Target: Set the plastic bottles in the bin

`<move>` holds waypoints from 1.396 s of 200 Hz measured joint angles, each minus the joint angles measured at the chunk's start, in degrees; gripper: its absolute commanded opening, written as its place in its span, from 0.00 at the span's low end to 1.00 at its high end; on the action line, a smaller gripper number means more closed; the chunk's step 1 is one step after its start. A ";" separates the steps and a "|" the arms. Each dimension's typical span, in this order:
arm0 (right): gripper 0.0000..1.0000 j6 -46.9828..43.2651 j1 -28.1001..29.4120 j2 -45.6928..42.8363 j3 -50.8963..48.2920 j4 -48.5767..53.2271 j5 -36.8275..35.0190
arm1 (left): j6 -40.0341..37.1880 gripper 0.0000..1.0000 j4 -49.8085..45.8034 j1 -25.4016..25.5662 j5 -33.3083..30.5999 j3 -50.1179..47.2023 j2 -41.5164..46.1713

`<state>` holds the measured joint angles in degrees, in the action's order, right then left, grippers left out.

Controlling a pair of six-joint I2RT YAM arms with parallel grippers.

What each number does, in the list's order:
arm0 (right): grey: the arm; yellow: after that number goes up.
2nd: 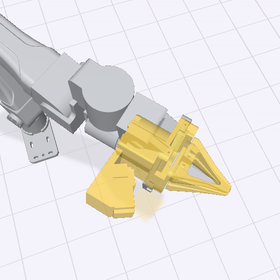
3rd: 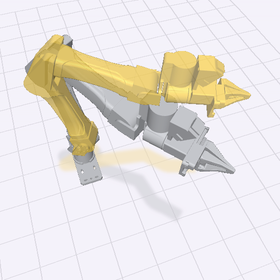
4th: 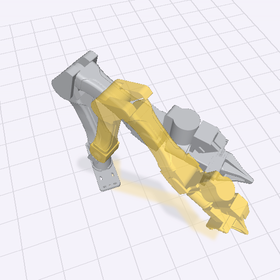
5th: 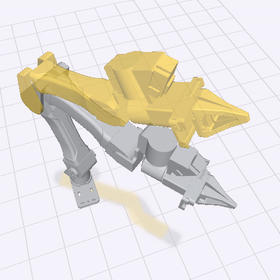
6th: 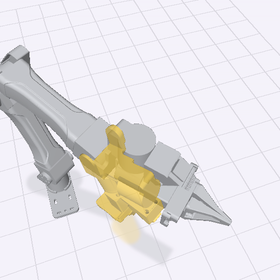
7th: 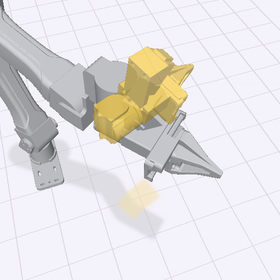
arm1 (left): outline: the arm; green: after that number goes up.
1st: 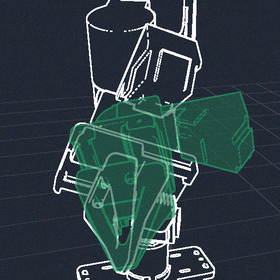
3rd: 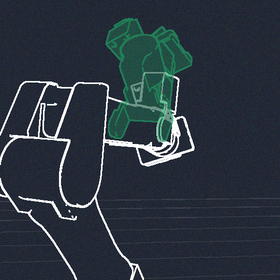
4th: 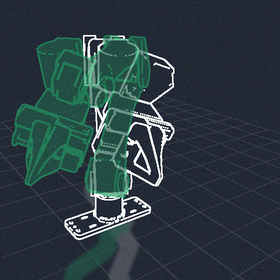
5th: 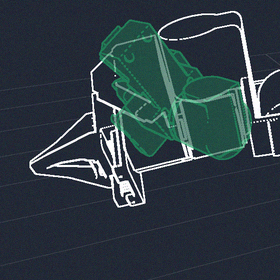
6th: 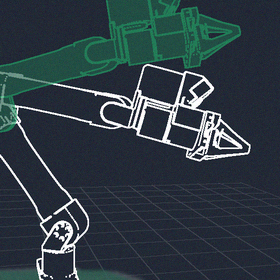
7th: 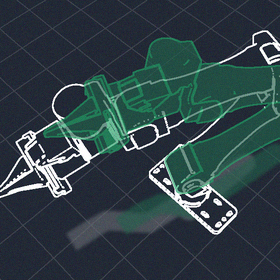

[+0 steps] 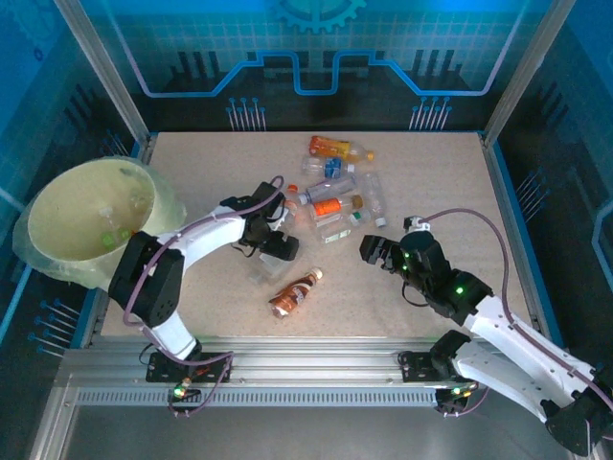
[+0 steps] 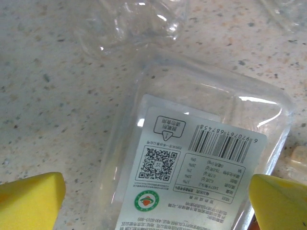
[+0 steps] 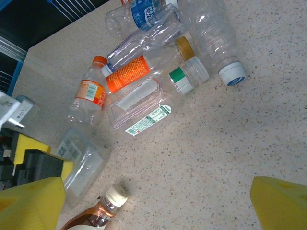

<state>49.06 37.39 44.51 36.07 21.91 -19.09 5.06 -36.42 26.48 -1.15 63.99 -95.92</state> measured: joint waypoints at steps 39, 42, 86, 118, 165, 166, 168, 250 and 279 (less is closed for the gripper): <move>1.00 0.00 -0.07 1.29 0.00 -0.09 0.55 | 0.57 0.99 0.11 0.15 0.79 -0.83 0.85; 1.00 0.00 -0.07 1.36 0.00 -0.09 0.66 | 0.57 0.99 0.09 0.31 0.83 -0.83 0.85; 1.00 0.00 -0.09 1.57 0.00 -0.11 1.18 | -0.72 0.99 -1.53 3.39 1.16 -0.83 1.29; 1.00 -0.02 -0.13 1.60 0.00 -0.11 1.33 | -1.31 0.99 -3.17 4.76 -1.01 -0.72 0.98; 1.00 -0.20 -0.33 1.57 0.00 -0.09 1.31 | -2.75 0.90 -3.78 5.22 -3.10 0.42 -2.38; 1.00 -0.20 -0.33 1.57 0.00 -0.09 1.31 | -2.89 0.90 -3.78 5.27 -3.15 0.42 -2.40; 1.00 -0.22 -0.33 1.57 0.00 -0.09 1.29 | -2.89 0.89 -3.78 5.29 -3.10 0.42 -2.40; 1.00 -5.42 -0.46 3.63 1.16 -1.38 6.82 | -3.28 0.79 -3.78 4.70 -4.04 0.39 1.36; 1.00 -8.98 -0.42 7.30 3.87 -2.95 11.19 | -2.03 0.76 -3.37 3.50 -4.63 0.24 5.62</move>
<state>40.07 36.97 51.81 39.94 18.96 -7.90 3.03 -39.79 29.98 -5.78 64.23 -90.30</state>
